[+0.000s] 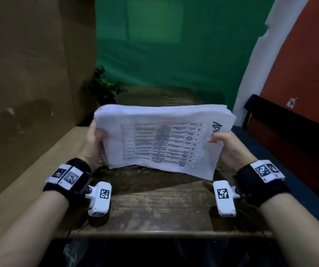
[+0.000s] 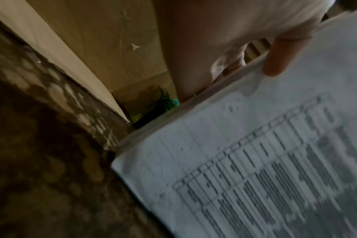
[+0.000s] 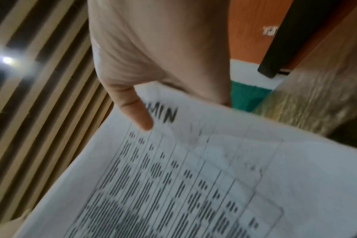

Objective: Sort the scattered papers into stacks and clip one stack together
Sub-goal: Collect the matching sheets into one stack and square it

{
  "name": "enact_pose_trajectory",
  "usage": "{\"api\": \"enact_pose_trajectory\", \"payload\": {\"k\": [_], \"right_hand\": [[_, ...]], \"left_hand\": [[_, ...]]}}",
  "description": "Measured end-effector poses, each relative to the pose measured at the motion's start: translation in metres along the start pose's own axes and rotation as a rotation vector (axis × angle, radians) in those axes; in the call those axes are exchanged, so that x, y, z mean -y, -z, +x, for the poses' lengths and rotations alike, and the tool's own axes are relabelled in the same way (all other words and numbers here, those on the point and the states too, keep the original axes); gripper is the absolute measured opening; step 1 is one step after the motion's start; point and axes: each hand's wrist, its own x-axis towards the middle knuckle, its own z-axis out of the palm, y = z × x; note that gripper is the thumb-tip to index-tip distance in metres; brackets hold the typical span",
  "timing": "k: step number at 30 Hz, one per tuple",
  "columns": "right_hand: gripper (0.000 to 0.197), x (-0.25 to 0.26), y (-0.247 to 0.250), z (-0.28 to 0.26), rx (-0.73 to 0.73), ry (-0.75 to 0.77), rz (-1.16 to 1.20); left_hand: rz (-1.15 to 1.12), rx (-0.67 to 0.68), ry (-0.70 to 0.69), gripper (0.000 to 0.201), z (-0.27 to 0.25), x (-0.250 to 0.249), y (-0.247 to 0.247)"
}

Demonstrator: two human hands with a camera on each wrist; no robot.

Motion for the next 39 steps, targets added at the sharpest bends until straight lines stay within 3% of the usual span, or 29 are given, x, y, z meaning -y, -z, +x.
{"api": "enact_pose_trajectory", "payload": {"k": [3, 7, 10, 12, 14, 17, 18, 21, 24, 28, 32, 34, 36, 39], "right_hand": [[0.064, -0.001, -0.012, 0.000, -0.087, 0.059, 0.030], [0.043, 0.015, -0.027, 0.007, -0.265, 0.198, 0.046], [0.044, 0.016, -0.015, 0.011, -0.251, 0.236, 0.009], [0.037, 0.011, -0.005, 0.009, -0.253, 0.206, -0.040], [0.029, -0.001, -0.003, 0.008, -0.319, 0.136, 0.015], [0.021, -0.015, -0.015, 0.011, -0.396, 0.133, 0.147], [0.019, -0.014, -0.019, 0.012, -0.403, 0.154, 0.167], [0.044, -0.006, -0.023, 0.017, -0.351, 0.199, 0.160], [0.031, -0.004, -0.022, 0.025, -0.338, 0.089, -0.005], [0.050, 0.002, -0.019, 0.026, -0.294, 0.130, 0.071], [0.031, -0.014, -0.013, 0.029, -0.306, -0.031, -0.051], [0.027, -0.005, -0.017, 0.026, -0.279, -0.021, -0.066], [0.016, 0.010, -0.025, 0.016, -0.278, 0.039, -0.075], [0.029, -0.001, -0.024, 0.011, -0.324, 0.055, -0.065]], "left_hand": [[0.008, -0.078, -0.057, 0.023, -0.003, 0.005, -0.007], [0.090, 0.007, -0.239, 0.021, 0.003, -0.017, -0.024], [-0.031, -0.037, -0.140, 0.023, 0.012, -0.017, -0.014], [-0.005, -0.001, -0.015, 0.035, 0.014, -0.005, -0.003], [0.092, 0.016, 0.035, 0.012, 0.010, 0.004, -0.004], [0.163, -0.013, 0.083, 0.032, 0.005, 0.010, -0.016], [0.167, -0.040, 0.108, 0.031, 0.006, 0.010, -0.016], [0.103, -0.107, 0.165, 0.018, 0.009, 0.009, -0.012], [0.011, -0.114, 0.217, 0.004, 0.009, 0.009, -0.009], [-0.014, -0.088, 0.261, 0.016, 0.010, 0.008, -0.007], [0.103, -0.088, 0.227, 0.010, 0.013, 0.011, -0.008], [0.131, -0.112, 0.202, 0.021, 0.016, 0.016, -0.005], [0.176, -0.093, 0.184, 0.020, 0.015, 0.016, -0.004], [0.166, -0.077, 0.187, 0.012, 0.013, 0.015, -0.012]]}}
